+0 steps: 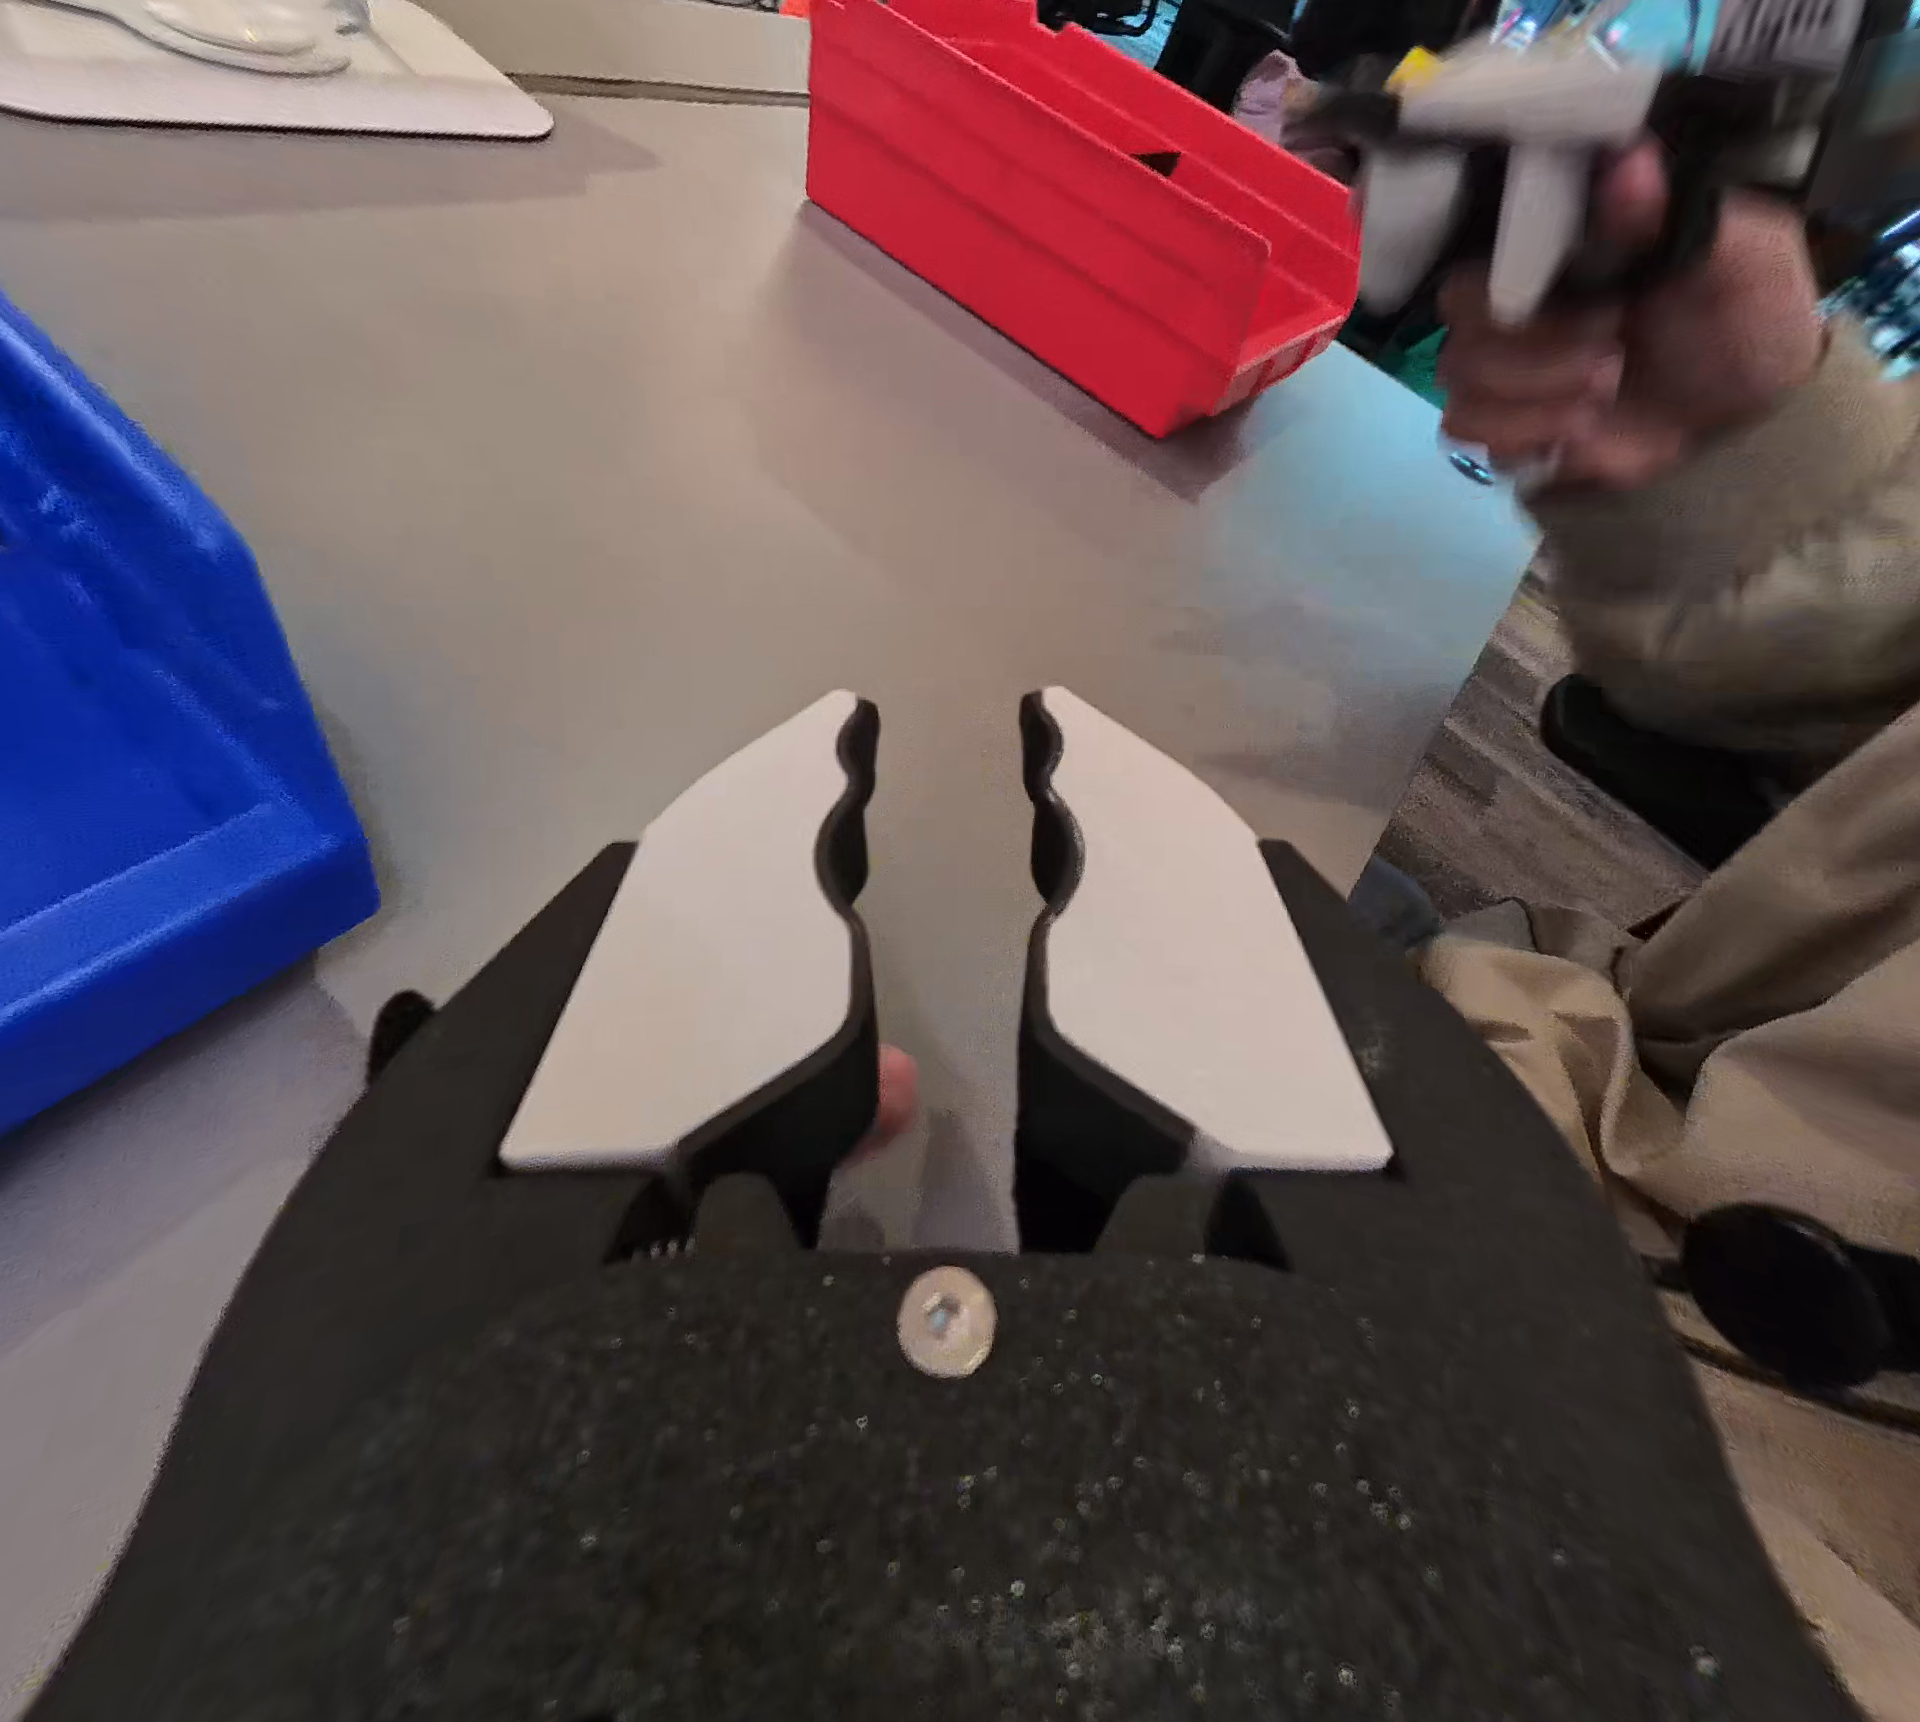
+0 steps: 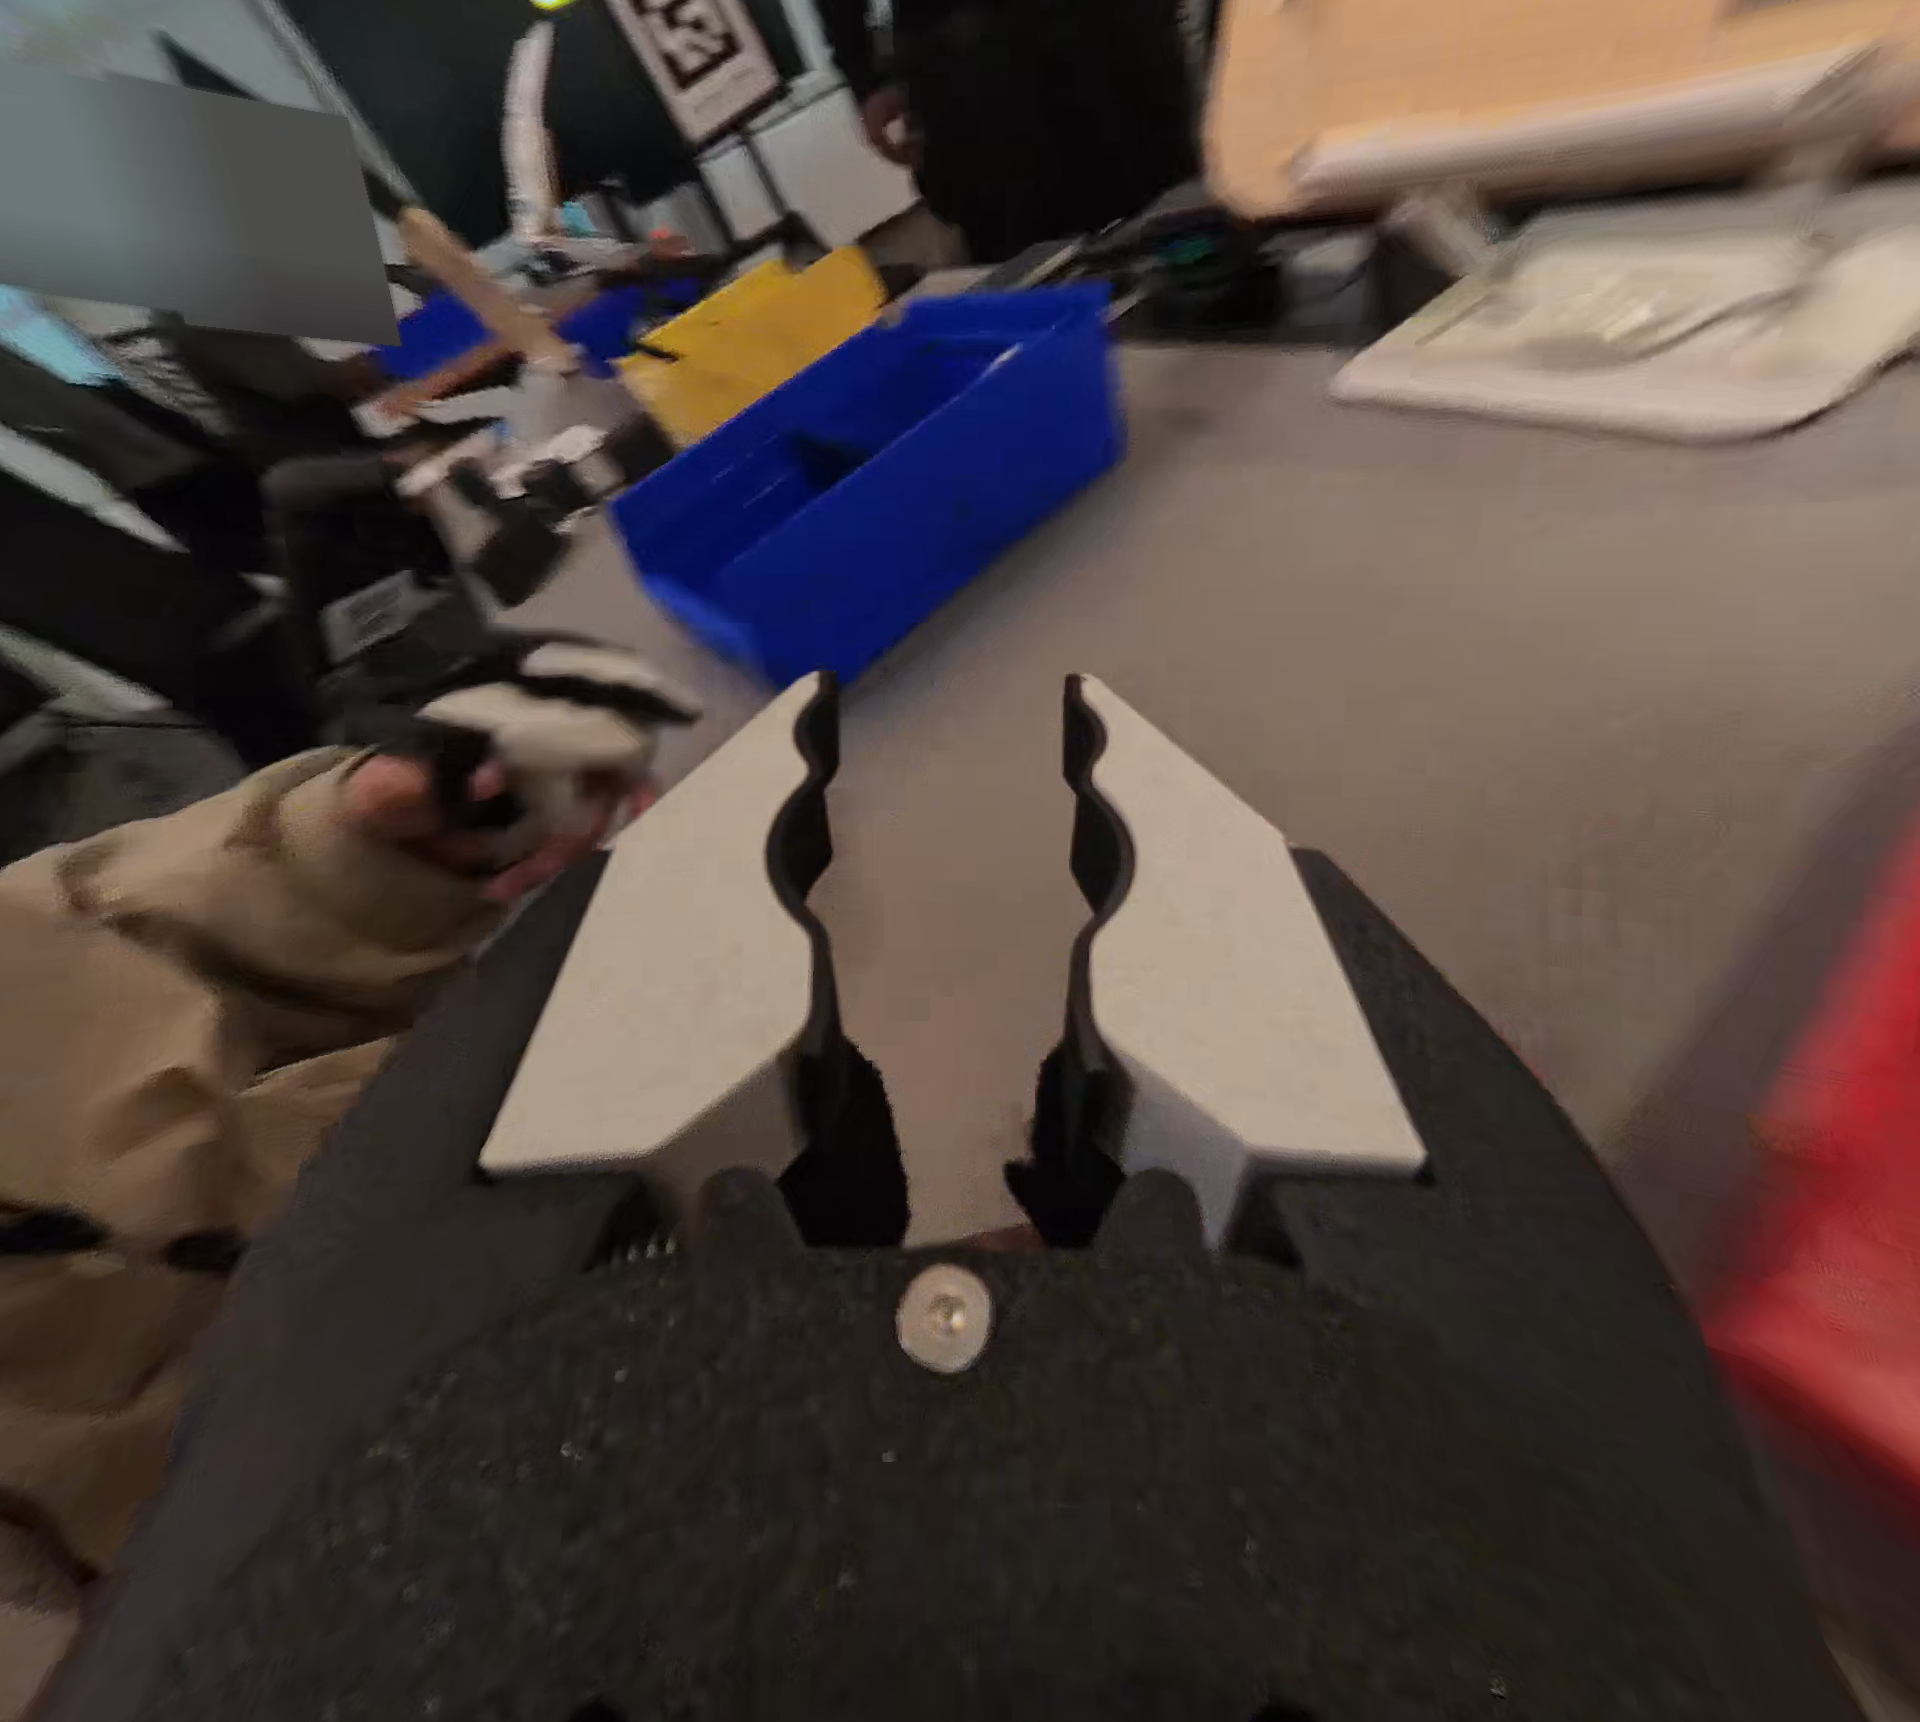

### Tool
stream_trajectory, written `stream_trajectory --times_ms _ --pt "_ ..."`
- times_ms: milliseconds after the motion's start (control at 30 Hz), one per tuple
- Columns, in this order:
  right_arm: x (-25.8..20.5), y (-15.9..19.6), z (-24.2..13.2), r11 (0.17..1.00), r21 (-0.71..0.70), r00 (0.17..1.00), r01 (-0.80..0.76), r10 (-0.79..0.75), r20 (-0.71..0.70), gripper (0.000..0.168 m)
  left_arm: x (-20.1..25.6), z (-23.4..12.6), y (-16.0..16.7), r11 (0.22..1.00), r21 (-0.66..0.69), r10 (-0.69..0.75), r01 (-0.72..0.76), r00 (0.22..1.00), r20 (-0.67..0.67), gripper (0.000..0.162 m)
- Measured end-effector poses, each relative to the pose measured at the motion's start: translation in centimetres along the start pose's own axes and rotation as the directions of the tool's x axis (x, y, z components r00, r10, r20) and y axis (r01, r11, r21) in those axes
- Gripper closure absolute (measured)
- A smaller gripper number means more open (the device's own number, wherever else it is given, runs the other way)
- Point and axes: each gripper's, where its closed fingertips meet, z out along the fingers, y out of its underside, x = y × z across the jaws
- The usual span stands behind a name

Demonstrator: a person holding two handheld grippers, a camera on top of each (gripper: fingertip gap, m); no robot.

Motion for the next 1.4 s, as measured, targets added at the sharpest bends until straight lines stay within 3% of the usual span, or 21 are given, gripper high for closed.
stream_trajectory --times_ms 33,100,167,267,367,467,533,633,767,833,900,1100,1333,1400 --pt "-2.0 2.9 1.3 0.999 -0.01 0.998 -0.034 0.035 0.044 0.125 -0.3 0.0 0.1 1.0 -0.006 -0.006 0.006 1.0 0.002 0.135" --pt "-5.2 7.4 3.0 0.999 -0.043 0.993 -0.011 0.016 0.115 0.125 -0.4 0.0 0.4 0.999 -0.043 -0.02 0.02 1.0 -0.009 0.135" --pt "-6.7 9.4 3.8 0.991 -0.099 0.99 0.088 -0.076 0.12 0.124 0.2 0.1 0.4 0.997 -0.073 0.004 -0.007 0.999 -0.047 0.135" --pt "-7.0 9.3 3.9 0.967 -0.055 0.965 0.25 -0.243 0.1 0.127 0.7 -0.2 -0.9 0.995 -0.082 0.048 -0.052 0.998 -0.052 0.135" --pt "-5.4 10.2 3.9 0.958 -0.095 0.962 0.27 -0.264 0.063 0.127 -1.1 -1.3 -3.5 0.99 -0.129 0.064 -0.056 0.996 0.057 0.134" --pt "-4.9 10.3 3.5 0.957 -0.108 0.963 0.269 -0.264 0.057 0.127 -5.1 -3.8 -6.9 0.942 -0.235 0.279 -0.239 0.948 0.154 0.126" --pt "-4.9 10.0 3.3 0.964 -0.087 0.967 0.252 -0.247 0.065 0.127 -9.7 -5.6 -9.9 0.868 -0.327 0.464 -0.375 0.847 0.26 0.125" --pt "-4.8 10.1 3.1 0.974 -0.093 0.976 0.205 -0.197 0.091 0.127 -17.0 -6.6 -13.4 0.734 -0.486 0.645 -0.475 0.712 0.278 0.125" --pt "-4.5 9.9 3.1 0.982 -0.092 0.983 0.167 -0.158 0.094 0.127 -26.2 -5.2 -14.2 0.445 -0.702 0.833 -0.557 0.545 0.096 0.125" --pt "-4.2 10.0 3.1 0.984 -0.1 0.986 0.15 -0.142 0.091 0.127 -28.9 -3.9 -12.1 0.305 -0.752 0.833 -0.585 0.546 -0.087 0.131" --pt "-4.0 10.0 3.0 0.985 -0.105 0.988 0.133 -0.123 0.093 0.127 -30.9 -2.7 -10.0 0.23 -0.782 0.792 -0.579 0.579 -0.196 0.132" --pt "-3.0 9.8 3.0 0.991 -0.109 0.993 0.082 -0.073 0.092 0.127 -36.5 -1.4 -5.8 -0.049 -0.881 0.763 -0.471 0.552 -0.338 0.122" --pt "-3.4 10.1 3.2 0.991 -0.131 0.99 0.019 0.0 0.143 0.126 -37.4 1.1 -5.0 -0.122 -0.822 0.77 -0.557 0.469 -0.432 0.124" --pt "-3.3 10.3 3.1 0.99 -0.14 0.99 0.012 0.008 0.142 0.126 -37.3 0.9 -4.7 -0.151 -0.795 0.766 -0.587 0.439 -0.469 0.136"
